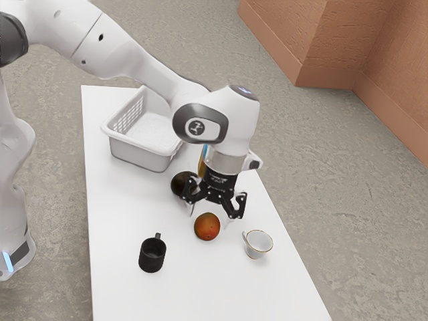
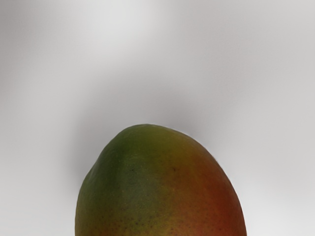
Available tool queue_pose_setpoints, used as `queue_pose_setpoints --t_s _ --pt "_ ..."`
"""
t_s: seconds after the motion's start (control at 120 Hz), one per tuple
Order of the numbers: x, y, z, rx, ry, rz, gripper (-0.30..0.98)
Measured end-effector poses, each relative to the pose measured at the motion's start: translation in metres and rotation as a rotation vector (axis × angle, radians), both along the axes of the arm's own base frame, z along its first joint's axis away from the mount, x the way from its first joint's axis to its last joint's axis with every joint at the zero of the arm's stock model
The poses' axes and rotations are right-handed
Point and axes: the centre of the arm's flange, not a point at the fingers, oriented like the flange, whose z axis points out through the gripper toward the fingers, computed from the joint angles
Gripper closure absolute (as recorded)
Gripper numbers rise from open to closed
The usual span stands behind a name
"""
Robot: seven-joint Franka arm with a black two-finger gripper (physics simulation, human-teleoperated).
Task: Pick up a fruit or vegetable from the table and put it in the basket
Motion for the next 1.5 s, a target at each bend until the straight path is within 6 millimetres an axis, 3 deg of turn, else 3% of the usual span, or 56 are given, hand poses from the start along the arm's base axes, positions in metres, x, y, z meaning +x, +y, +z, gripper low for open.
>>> queue_pose_setpoints --t_s 0.567,0.792,0.983,1.075,1.158,1.242,1.417,1.5 --pt "0.008 -0.002 -0.025 -0.006 -0.002 -0.050 0.01" --pt "0.004 -0.001 -0.034 -0.008 0.005 -0.057 0.07" --pt "0.003 -0.004 -0.034 -0.006 -0.004 -0.058 0.35" --pt "0.003 -0.005 -0.030 -0.006 -0.012 -0.052 0.36" --pt "0.002 -0.003 -0.018 -0.012 -0.035 -0.042 0.36" --pt "-0.009 0.004 0.011 -0.031 -0.084 -0.021 0.36" --pt "-0.093 0.067 0.075 -0.048 -0.228 0.122 0.36" --pt "-0.119 0.105 0.102 -0.030 -0.297 0.234 0.36"
